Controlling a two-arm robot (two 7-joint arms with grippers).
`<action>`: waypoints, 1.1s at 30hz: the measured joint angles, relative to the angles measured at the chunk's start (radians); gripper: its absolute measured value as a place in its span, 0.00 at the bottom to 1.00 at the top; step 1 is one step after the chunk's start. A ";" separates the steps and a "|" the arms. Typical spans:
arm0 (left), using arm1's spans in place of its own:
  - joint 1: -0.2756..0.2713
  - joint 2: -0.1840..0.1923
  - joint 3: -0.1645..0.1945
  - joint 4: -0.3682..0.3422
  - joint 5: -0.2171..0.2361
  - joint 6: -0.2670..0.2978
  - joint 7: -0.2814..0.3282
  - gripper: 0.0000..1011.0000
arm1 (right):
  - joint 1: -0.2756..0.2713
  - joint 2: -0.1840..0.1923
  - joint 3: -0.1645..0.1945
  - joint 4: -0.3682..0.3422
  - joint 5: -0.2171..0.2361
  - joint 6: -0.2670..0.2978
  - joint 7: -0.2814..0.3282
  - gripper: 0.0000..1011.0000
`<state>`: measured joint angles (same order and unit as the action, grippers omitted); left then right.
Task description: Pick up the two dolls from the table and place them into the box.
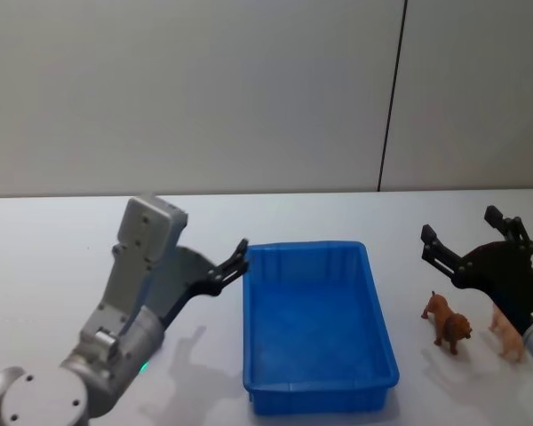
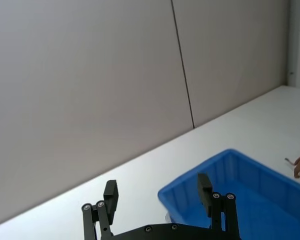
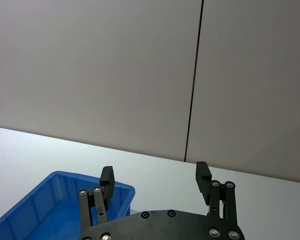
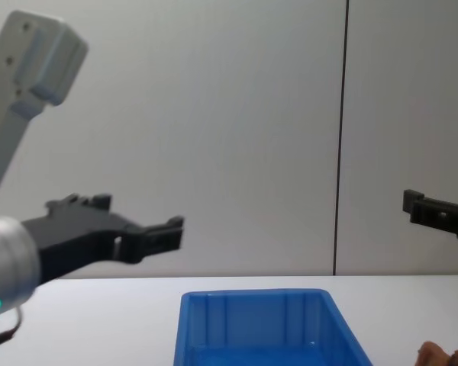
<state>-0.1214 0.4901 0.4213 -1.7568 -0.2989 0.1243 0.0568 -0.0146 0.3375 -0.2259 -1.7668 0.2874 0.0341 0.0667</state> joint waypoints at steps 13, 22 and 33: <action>0.073 0.074 -0.037 -0.054 -0.099 0.160 0.080 0.99 | 0.000 0.000 0.000 0.000 0.000 0.000 0.000 0.99; 0.079 0.090 -0.057 -0.025 -0.141 0.265 0.092 0.99 | 0.000 0.000 0.000 0.000 0.000 0.000 0.000 0.99; 0.046 0.067 -0.066 0.069 -0.161 0.325 0.060 0.99 | 0.000 0.000 0.000 0.000 0.000 0.000 0.000 0.99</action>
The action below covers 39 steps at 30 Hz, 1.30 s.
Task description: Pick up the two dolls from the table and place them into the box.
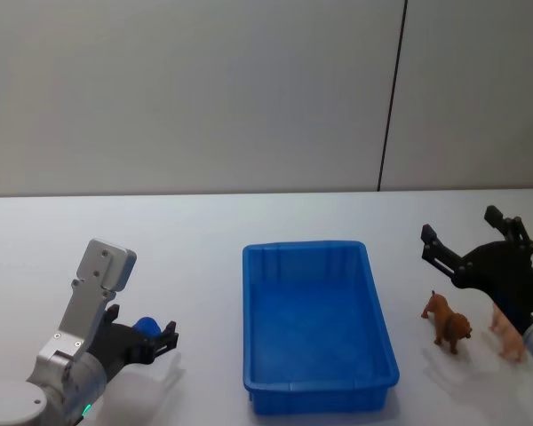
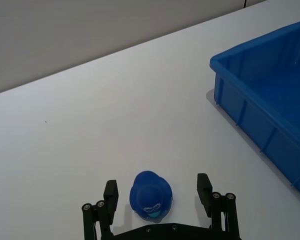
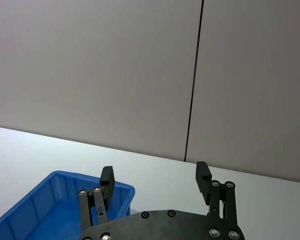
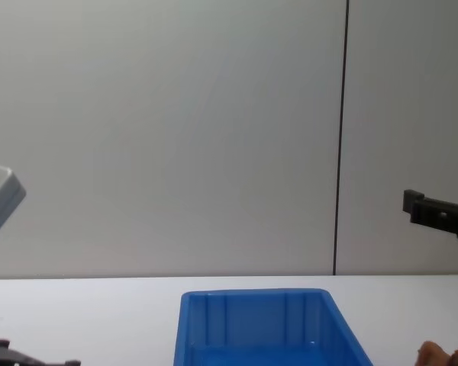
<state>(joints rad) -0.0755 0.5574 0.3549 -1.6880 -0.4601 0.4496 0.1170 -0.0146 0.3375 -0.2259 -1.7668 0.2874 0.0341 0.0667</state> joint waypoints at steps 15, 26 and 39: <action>-0.041 -0.045 -0.008 0.122 -0.041 0.014 -0.027 0.99 | 0.000 0.000 0.000 0.000 0.000 0.000 0.000 0.99; -0.068 -0.075 -0.013 0.190 -0.063 0.010 -0.019 0.99 | 0.000 0.000 0.000 0.000 0.000 0.000 0.000 0.99; -0.088 -0.094 -0.014 0.231 -0.072 0.002 -0.024 0.86 | 0.000 0.000 0.000 0.000 0.000 0.000 0.000 0.99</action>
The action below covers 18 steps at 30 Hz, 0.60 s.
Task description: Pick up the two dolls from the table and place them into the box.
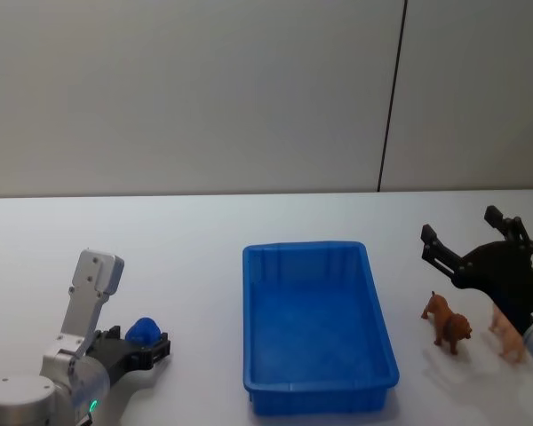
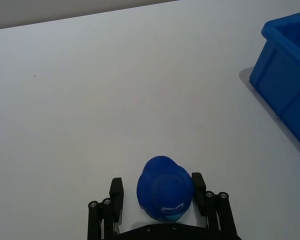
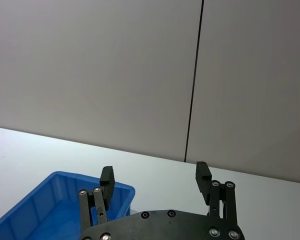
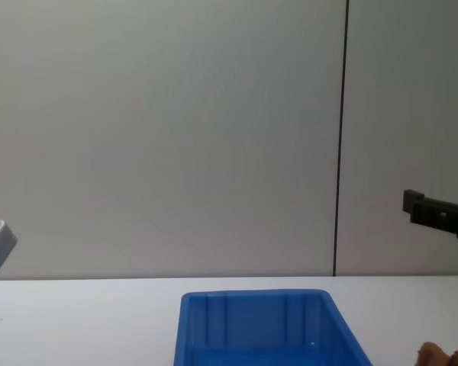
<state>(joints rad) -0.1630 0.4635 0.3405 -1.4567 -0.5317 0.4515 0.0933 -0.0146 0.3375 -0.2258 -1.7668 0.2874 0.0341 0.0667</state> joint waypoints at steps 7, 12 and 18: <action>-0.004 -0.004 -0.001 0.010 -0.001 -0.003 -0.001 0.81 | 0.000 0.000 0.000 0.000 0.000 0.000 0.000 0.99; -0.007 -0.007 -0.001 0.014 -0.002 -0.003 -0.002 0.78 | 0.000 0.000 0.000 0.000 0.000 0.000 0.000 0.99; -0.007 -0.007 -0.001 0.015 -0.002 -0.004 -0.004 0.75 | 0.000 0.000 0.000 0.000 0.000 0.000 0.000 0.99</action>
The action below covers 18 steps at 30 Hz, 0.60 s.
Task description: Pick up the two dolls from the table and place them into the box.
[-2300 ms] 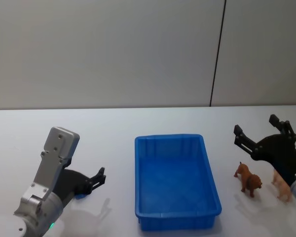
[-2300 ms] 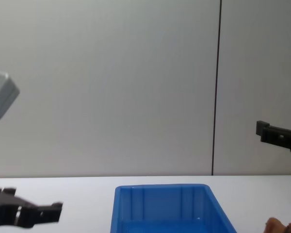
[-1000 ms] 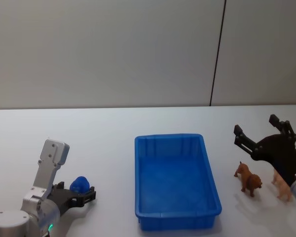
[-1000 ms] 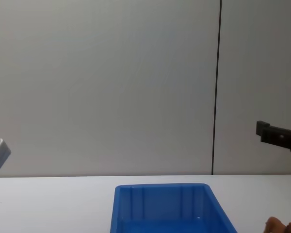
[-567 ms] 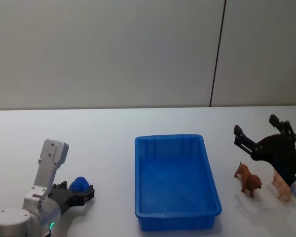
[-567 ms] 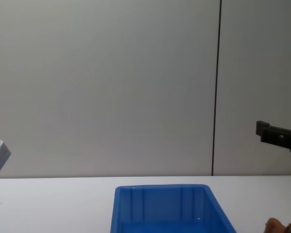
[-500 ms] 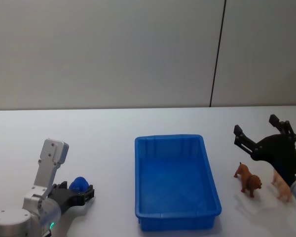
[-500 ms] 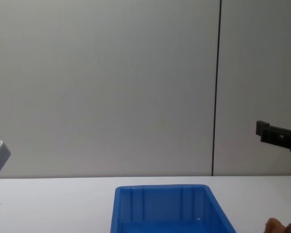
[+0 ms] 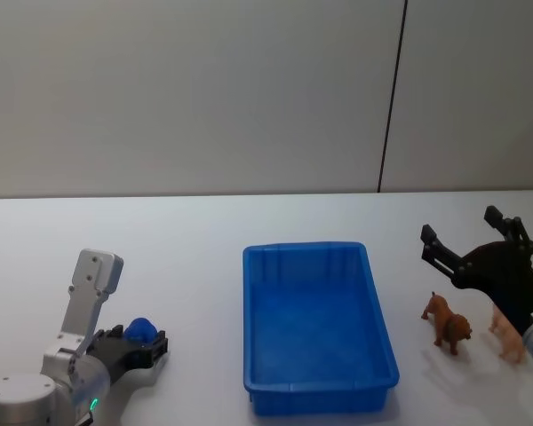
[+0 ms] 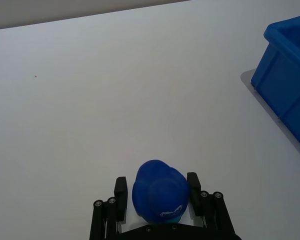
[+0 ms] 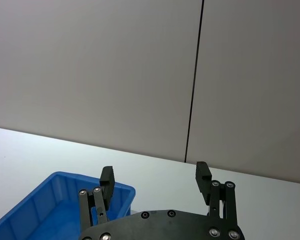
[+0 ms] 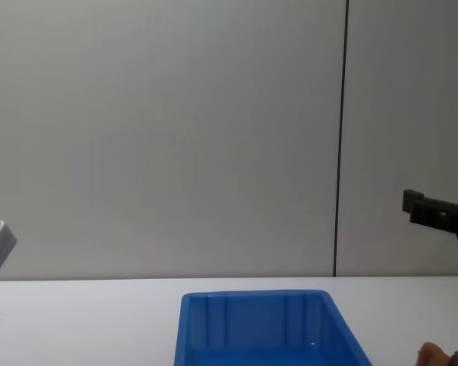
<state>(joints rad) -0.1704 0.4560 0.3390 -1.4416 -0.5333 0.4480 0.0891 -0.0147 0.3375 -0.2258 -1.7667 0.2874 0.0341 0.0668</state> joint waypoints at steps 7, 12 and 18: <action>-0.001 0.001 -0.002 -0.007 0.002 0.009 -0.005 0.70 | 0.000 0.000 0.000 0.000 0.000 0.000 0.000 0.99; -0.001 0.001 -0.004 -0.013 0.004 0.019 -0.006 0.65 | 0.000 0.000 0.000 0.000 0.000 0.000 0.000 0.99; -0.002 0.001 -0.005 -0.018 0.005 0.024 -0.007 0.59 | 0.000 0.000 0.000 0.000 0.000 0.000 0.000 0.99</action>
<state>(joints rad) -0.1719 0.4574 0.3344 -1.4595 -0.5281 0.4721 0.0821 -0.0146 0.3375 -0.2259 -1.7668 0.2874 0.0340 0.0668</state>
